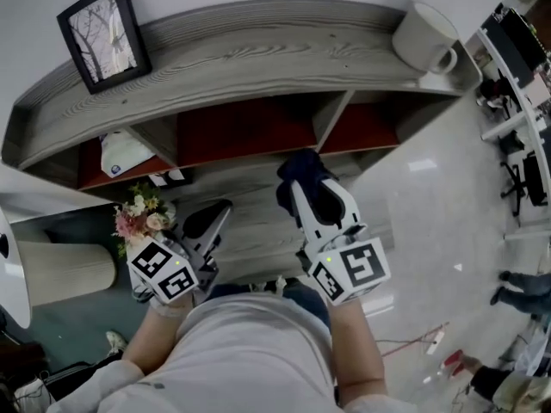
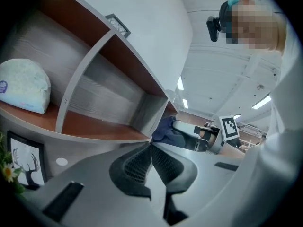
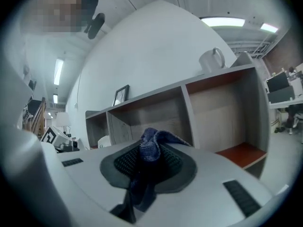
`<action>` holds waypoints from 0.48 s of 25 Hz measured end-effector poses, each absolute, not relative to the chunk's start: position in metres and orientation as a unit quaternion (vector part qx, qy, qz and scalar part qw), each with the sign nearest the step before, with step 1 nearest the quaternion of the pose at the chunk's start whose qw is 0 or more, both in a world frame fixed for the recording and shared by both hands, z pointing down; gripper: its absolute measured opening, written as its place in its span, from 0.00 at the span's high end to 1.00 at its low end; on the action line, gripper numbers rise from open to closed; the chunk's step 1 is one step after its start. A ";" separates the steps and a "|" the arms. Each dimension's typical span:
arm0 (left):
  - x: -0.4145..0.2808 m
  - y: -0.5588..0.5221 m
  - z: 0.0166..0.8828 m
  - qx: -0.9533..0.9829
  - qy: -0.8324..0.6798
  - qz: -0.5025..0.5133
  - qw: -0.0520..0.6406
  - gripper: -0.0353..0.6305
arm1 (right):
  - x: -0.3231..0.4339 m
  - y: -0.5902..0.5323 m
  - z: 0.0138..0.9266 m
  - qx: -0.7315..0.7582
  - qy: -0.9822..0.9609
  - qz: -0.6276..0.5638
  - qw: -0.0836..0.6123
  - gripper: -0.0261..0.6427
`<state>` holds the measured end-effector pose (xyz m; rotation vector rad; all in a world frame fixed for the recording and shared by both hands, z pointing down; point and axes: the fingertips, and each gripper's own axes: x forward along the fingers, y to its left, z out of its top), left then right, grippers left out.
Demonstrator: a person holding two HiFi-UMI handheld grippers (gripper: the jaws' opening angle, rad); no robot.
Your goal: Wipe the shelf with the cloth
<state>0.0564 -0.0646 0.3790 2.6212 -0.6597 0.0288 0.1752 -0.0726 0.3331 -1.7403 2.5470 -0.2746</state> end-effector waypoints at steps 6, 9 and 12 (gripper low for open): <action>0.073 -0.060 0.381 0.953 -0.216 0.018 0.213 0.92 | 0.179 -0.044 0.346 -0.574 0.813 -0.096 0.025 0.85; 0.078 -0.058 0.382 0.954 -0.208 0.022 0.213 0.92 | 0.179 -0.034 0.356 -0.579 0.809 -0.101 0.019 0.85; 0.079 -0.058 0.383 0.955 -0.205 0.024 0.214 0.92 | 0.179 -0.027 0.364 -0.583 0.805 -0.107 0.019 0.85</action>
